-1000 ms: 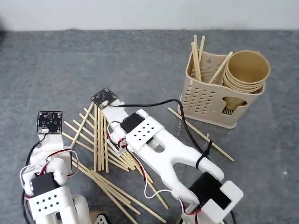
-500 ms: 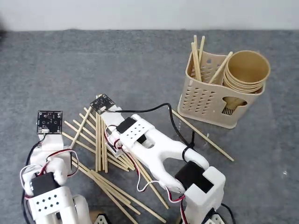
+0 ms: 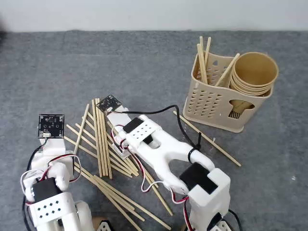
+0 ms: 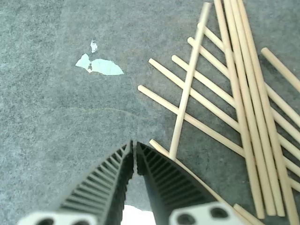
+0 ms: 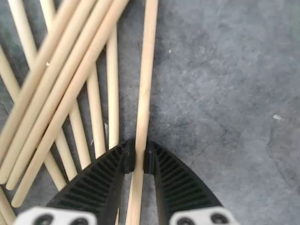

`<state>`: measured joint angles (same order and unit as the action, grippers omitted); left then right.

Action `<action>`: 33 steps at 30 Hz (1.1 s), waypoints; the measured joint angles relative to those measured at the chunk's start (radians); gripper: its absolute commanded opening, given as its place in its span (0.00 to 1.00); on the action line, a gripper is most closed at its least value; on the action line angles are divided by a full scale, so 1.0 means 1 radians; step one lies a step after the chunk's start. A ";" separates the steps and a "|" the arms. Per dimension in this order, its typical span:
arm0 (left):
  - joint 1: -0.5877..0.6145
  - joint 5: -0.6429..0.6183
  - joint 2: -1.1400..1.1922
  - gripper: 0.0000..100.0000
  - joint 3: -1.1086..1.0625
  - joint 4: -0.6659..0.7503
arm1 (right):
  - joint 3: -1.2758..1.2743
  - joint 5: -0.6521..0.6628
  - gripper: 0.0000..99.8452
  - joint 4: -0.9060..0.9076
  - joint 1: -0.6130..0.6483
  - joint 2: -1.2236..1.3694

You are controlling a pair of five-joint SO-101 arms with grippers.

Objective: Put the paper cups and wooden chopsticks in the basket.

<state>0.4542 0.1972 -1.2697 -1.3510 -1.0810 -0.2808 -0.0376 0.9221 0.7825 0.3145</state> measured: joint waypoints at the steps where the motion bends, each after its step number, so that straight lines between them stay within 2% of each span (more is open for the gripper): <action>1: 0.000 0.000 0.000 0.01 0.000 0.000 | 0.002 0.000 0.01 0.006 -0.005 0.002; 11: 0.000 0.000 0.000 0.01 0.000 0.000 | -0.025 0.043 0.01 0.152 -0.110 -0.087; 18: 0.000 0.000 0.000 0.01 0.000 0.000 | -0.025 0.052 0.01 0.302 -0.117 -0.414; 21: 0.002 0.000 0.000 0.01 0.000 0.000 | -0.025 0.097 0.01 0.358 -0.129 -0.582; 27: 0.000 0.000 0.000 0.01 0.000 0.000 | -0.005 0.164 0.01 0.387 -0.236 -0.850; 33: 0.000 0.000 0.000 0.01 0.000 0.000 | 0.173 0.221 0.01 0.387 -0.379 -0.925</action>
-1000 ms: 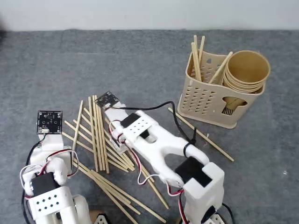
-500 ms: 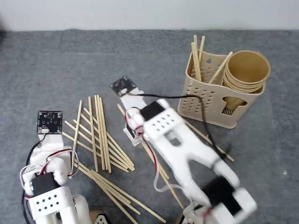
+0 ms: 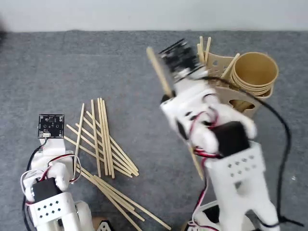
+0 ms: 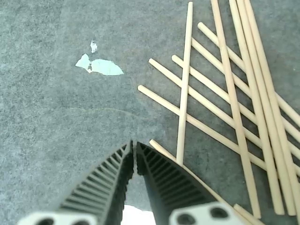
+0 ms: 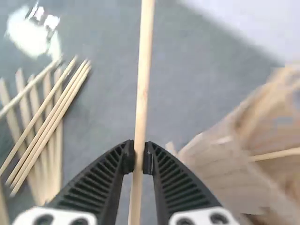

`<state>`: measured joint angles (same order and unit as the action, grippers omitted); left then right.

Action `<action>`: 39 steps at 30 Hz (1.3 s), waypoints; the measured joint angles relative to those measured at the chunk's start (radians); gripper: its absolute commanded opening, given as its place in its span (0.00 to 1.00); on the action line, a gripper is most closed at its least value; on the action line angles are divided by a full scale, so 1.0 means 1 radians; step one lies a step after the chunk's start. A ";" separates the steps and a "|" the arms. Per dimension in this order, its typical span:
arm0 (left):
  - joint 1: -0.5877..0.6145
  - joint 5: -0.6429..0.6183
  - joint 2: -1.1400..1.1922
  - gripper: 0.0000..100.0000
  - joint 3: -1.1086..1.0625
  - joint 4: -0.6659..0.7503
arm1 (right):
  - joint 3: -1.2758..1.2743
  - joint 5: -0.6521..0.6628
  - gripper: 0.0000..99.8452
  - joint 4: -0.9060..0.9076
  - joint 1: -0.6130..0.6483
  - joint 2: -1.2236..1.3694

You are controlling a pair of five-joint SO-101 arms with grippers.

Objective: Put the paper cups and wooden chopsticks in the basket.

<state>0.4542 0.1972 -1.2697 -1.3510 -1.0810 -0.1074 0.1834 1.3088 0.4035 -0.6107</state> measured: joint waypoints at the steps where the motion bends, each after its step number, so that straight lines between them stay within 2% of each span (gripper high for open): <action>1: 0.000 0.000 0.000 0.01 0.000 0.000 | 0.034 0.000 0.01 -0.002 -0.017 0.000; 5: 0.002 0.000 0.000 0.01 0.000 0.000 | 0.124 0.000 0.01 -0.094 -0.072 -0.008; 20: 0.000 0.000 0.000 0.01 0.000 0.000 | 0.130 0.000 0.01 -0.721 -0.229 -0.017; 24: 0.000 0.000 0.000 0.01 0.000 0.000 | 0.026 0.000 0.01 -0.885 -0.273 0.018; 29: 0.002 0.000 0.000 0.01 0.000 0.000 | -0.249 0.000 0.01 -1.059 -0.292 0.017; 34: 0.003 0.000 0.000 0.01 0.000 0.000 | -0.468 0.000 0.01 -1.131 -0.295 -0.003; 37: 0.003 0.000 0.000 0.01 0.000 0.000 | -0.516 0.000 0.01 -1.137 -0.290 -0.005; 39: 0.002 0.000 0.000 0.01 0.000 0.000 | -0.517 0.000 0.05 -1.137 -0.292 -0.005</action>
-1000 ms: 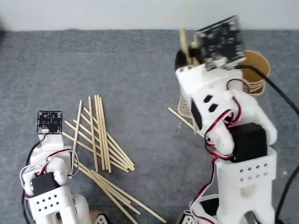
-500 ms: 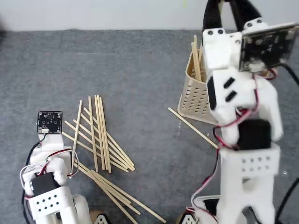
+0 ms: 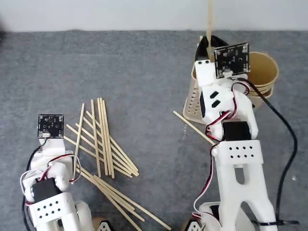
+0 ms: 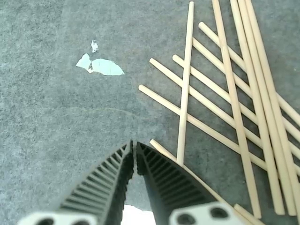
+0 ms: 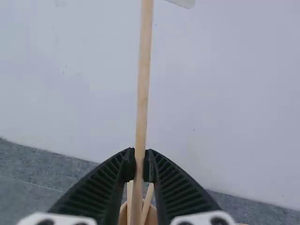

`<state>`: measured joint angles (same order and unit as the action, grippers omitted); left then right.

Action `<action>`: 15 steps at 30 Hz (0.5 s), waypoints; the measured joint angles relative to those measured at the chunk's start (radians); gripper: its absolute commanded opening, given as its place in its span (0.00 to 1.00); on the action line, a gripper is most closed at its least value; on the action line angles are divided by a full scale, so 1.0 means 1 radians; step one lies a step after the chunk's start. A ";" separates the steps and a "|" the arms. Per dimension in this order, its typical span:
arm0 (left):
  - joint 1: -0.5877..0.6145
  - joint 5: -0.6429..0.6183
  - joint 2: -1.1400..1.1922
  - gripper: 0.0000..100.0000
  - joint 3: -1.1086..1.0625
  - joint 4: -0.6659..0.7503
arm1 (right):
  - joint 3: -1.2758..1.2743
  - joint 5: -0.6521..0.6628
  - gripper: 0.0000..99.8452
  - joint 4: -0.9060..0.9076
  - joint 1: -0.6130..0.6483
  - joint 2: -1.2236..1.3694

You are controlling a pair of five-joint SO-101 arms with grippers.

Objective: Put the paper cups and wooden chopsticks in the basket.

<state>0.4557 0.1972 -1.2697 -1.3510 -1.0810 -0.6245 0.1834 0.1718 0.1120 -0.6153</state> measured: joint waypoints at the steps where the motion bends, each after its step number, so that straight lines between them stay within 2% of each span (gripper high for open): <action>1: -0.002 0.000 0.000 0.01 0.000 0.000 | 0.000 0.000 0.09 0.011 -0.002 0.000; 4: 0.000 0.000 0.000 0.01 0.000 0.000 | 0.002 0.000 0.18 0.083 0.002 0.000; 10: -0.002 0.000 0.000 0.01 0.000 0.000 | 0.187 -0.094 0.17 0.325 0.000 0.000; 15: 0.000 0.000 0.000 0.01 0.000 0.000 | 0.368 -0.140 0.17 0.635 0.103 -0.002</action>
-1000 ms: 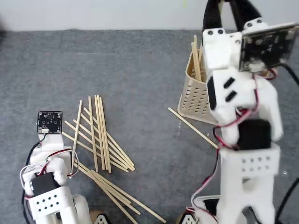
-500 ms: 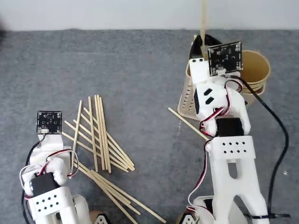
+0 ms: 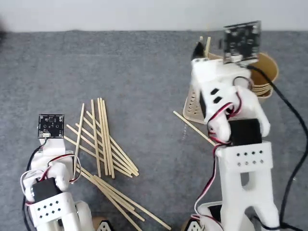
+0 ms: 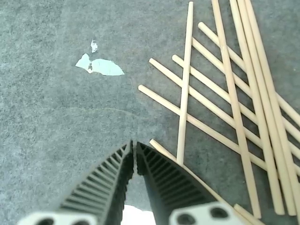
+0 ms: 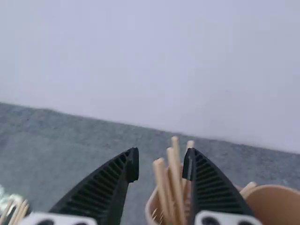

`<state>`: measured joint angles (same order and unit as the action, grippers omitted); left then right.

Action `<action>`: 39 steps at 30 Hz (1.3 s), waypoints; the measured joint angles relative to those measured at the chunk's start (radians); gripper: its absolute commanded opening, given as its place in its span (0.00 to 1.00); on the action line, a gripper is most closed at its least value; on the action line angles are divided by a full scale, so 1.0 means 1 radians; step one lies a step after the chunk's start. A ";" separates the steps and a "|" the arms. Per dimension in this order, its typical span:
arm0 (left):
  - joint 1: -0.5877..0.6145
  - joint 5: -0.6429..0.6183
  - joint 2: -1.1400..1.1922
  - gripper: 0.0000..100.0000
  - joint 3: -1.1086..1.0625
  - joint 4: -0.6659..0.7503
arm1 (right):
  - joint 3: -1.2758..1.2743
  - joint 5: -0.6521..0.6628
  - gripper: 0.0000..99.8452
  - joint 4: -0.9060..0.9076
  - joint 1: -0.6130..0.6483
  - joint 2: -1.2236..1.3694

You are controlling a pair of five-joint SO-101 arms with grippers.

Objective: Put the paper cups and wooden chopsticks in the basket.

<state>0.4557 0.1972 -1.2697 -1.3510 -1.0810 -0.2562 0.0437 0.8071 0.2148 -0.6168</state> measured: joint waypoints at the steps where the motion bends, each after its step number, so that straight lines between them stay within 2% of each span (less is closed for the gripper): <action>1: 0.000 0.000 0.000 0.01 0.000 0.000 | 0.017 -0.002 0.17 0.058 0.032 0.000; 7: -0.002 0.000 0.000 0.01 0.000 0.000 | 0.009 -0.011 0.17 0.293 0.232 0.000; 13: -0.002 0.000 0.000 0.01 0.000 0.000 | -0.123 -0.103 0.17 0.333 0.408 0.089; 20: 0.000 0.000 0.000 0.01 0.000 0.000 | -0.166 -0.143 0.17 0.192 0.557 0.342; 28: 0.000 0.000 0.000 0.01 0.000 0.000 | -0.166 -0.143 0.17 0.012 0.644 0.658; 34: 0.000 0.000 0.000 0.01 0.000 0.000 | -0.158 -0.152 0.17 -0.071 0.654 0.741; 39: 0.000 0.000 0.000 0.01 0.000 0.000 | -0.043 -0.258 0.17 -0.075 0.654 0.773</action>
<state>0.4557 0.1972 -1.2697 -1.3510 -1.0810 -0.2992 -0.2140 0.7319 0.8684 0.1565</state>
